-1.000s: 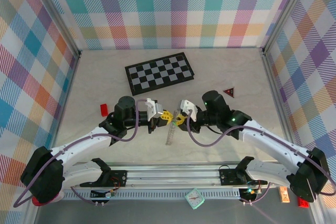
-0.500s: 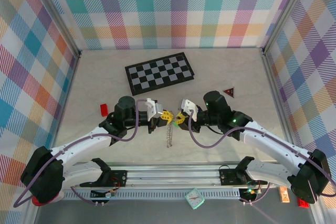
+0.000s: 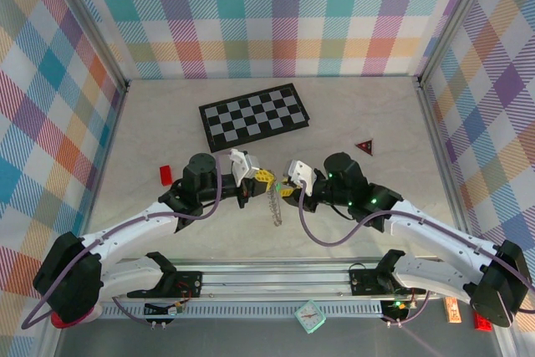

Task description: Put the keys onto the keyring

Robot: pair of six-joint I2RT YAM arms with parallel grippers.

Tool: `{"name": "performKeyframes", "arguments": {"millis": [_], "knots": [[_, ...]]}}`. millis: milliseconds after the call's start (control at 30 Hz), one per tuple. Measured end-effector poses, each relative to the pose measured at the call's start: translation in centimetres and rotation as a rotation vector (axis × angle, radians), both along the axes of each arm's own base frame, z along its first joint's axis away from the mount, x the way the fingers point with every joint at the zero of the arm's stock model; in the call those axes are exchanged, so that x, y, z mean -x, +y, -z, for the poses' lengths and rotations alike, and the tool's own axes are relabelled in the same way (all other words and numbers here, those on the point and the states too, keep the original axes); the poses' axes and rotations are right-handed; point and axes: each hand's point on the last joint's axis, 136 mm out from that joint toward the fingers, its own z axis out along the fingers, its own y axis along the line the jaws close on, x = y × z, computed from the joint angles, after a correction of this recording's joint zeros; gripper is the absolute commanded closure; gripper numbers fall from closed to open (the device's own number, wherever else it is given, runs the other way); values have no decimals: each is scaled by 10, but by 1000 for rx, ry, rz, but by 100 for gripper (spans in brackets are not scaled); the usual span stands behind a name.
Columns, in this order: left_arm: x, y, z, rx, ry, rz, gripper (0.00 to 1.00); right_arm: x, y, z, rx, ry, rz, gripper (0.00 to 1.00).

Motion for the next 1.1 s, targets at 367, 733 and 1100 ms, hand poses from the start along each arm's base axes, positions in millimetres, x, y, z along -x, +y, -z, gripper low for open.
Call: {"name": "performKeyframes", "arguments": {"millis": [367,733,1100], "knots": [[-4,-1,6,-6,36,-25,100,-7,8,-3,-18,-31,11,71],[-4,-2,7,-4,48,-26,100,-14,8,6,12,-30,44,75],[-4,-2,7,-4,47,-26,100,-14,10,11,21,-19,36,95]]}}
